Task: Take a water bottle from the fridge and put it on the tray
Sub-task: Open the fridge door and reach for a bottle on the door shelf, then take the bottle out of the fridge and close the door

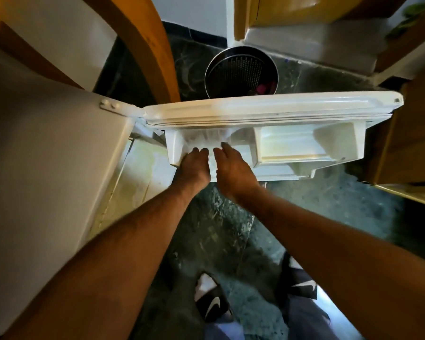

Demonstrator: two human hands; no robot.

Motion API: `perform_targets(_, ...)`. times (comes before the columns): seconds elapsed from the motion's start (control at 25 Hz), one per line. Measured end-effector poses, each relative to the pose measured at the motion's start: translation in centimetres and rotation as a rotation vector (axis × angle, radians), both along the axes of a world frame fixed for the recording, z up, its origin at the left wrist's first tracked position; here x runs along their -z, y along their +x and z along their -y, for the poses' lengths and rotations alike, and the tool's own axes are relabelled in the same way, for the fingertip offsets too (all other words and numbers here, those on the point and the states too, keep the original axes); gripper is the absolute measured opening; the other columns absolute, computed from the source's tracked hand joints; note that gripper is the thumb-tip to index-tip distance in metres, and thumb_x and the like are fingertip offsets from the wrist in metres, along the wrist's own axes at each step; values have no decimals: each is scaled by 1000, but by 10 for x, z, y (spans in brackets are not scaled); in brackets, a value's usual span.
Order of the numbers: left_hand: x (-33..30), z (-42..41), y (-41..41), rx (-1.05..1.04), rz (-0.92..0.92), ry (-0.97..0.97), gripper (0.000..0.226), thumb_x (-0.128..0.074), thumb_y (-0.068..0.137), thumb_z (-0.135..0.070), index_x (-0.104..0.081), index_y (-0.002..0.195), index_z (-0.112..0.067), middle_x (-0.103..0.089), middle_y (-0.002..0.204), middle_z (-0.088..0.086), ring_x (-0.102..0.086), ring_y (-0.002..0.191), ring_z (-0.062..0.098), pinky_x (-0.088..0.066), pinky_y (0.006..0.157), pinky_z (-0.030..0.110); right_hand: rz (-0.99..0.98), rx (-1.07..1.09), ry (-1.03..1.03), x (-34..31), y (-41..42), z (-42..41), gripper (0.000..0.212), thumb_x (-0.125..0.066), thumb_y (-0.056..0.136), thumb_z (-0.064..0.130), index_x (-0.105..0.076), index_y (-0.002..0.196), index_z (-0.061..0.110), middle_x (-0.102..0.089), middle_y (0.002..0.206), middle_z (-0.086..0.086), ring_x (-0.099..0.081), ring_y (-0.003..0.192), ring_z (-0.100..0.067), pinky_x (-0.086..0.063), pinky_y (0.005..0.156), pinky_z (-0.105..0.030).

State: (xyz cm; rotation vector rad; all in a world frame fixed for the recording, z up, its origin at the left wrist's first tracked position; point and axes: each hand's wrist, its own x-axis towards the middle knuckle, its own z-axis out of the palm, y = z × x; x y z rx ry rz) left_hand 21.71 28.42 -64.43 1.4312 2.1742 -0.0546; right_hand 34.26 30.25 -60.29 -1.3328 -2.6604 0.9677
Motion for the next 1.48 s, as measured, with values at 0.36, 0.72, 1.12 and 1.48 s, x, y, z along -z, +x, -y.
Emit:
perform_targets(0.36,-24,31,20,-216,89,167,25,-64,86,-10,-58,109,-3,-68,105,20,-65,96,33,-50,78,32,148,83,-7,21,-5,-1,35,-57,79,-8,-48,109,8,-54,108,-15,-56,96,-33,-43,67,-36)
perform_targets(0.72,-215,104,54,-762,42,499,15,-71,81,-21,-60,91,-19,-62,80,-9,-67,79,28,-53,74,33,-265,-81,314,-212,80,6,41,-70,71,-4,-51,98,20,-52,138,-14,-56,115,-40,-56,67,-49)
perform_targets(1.12,-250,129,80,-982,-43,448,29,-66,85,-26,-60,110,-11,-69,115,14,-67,101,31,-57,80,37,641,-855,417,-179,25,-162,62,-50,90,9,-33,143,37,-59,125,-10,-59,106,-31,-46,81,-35)
perform_targets(1.48,-285,203,83,-1052,-18,403,26,-66,84,-23,-60,106,-9,-69,103,13,-65,94,31,-55,83,39,719,-1207,468,-150,25,-66,73,-48,90,10,-7,150,16,-59,121,-18,-61,99,-33,-48,69,-36)
